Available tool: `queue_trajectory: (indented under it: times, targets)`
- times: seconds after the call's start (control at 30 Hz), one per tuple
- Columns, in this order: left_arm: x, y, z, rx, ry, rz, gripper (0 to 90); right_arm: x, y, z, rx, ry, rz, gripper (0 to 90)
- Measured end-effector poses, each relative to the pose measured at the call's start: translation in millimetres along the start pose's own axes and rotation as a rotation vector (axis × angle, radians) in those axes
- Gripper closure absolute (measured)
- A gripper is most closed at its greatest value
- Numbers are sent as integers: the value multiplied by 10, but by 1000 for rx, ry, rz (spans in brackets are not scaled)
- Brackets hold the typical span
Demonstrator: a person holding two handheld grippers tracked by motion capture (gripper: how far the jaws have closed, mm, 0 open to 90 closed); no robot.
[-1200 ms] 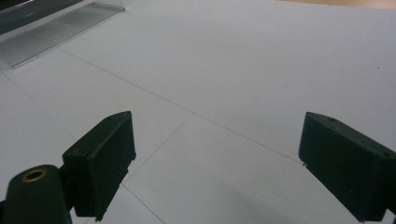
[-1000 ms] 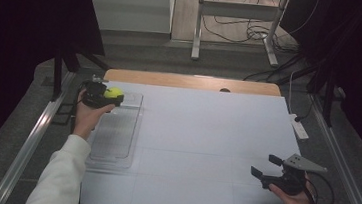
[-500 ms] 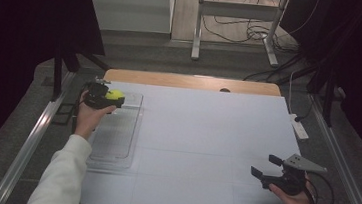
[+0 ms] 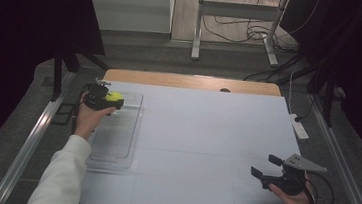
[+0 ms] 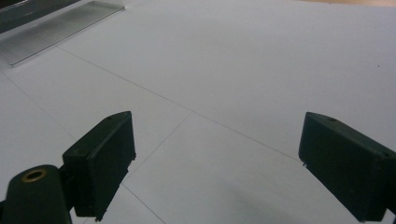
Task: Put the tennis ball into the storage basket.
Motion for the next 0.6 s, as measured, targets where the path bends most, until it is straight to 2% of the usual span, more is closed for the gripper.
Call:
queue_trajectory:
  times: [0.6]
  targets:
    - [-88,24,-41,-18,-30,16,258,1,5,-6,-2,-2,0,111]
Point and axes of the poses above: each handheld gripper's, and its own axes: x roughly backward along the jaws, z roughly out of its top, y roughly to its right, the point moved 4 cm from there along -x, roughly forward along the jaws, and after that the axes turned 6 degrees about x, right-handed, at the moved point
